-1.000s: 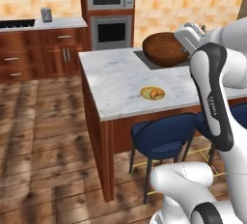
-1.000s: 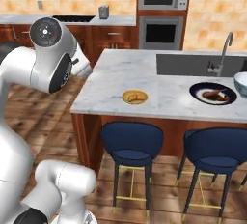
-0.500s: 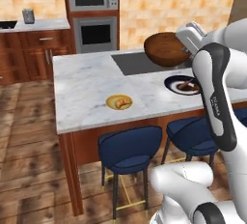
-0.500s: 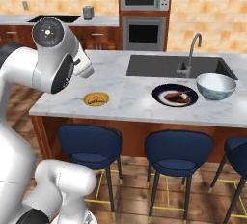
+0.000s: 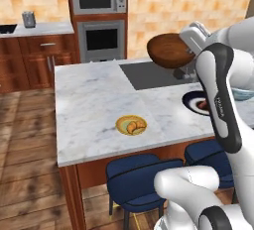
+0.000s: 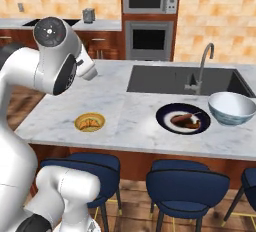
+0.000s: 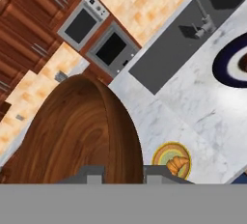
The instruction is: Take the smaller bowl and place it next to the appetizer plate on the dining counter , and place the larger bowl next to the plate with cooked food.
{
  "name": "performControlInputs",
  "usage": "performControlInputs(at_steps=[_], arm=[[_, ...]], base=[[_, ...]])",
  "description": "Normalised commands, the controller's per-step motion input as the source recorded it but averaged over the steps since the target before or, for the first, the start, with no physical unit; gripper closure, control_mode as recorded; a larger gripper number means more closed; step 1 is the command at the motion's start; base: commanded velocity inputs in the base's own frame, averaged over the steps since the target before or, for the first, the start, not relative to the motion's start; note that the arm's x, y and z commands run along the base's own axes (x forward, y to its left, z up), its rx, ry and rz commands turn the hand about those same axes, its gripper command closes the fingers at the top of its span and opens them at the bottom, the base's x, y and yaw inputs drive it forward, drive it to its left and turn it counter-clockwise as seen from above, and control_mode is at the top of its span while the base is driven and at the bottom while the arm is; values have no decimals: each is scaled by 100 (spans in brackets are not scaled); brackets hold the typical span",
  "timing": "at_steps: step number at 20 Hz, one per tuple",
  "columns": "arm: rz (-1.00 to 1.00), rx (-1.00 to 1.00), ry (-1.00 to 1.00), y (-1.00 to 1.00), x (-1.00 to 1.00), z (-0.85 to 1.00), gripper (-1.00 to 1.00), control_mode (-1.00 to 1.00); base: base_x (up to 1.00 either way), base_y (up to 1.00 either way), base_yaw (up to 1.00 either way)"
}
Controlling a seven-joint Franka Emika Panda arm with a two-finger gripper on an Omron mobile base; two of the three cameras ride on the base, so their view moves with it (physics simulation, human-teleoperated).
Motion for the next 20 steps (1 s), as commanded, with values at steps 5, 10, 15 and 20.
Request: performControlInputs(at_steps=[5, 10, 15, 20], arm=[[0, 0, 0, 0, 0, 0, 100, 100], [0, 0, 0, 0, 0, 0, 100, 100], [-1, 0, 2, -8, 4, -10, 100, -100], [-9, 0, 17, -46, 0, -57, 100, -100]], base=[[100, -2, 10], [100, -2, 19], [33, 0, 2], [0, 0, 0]])
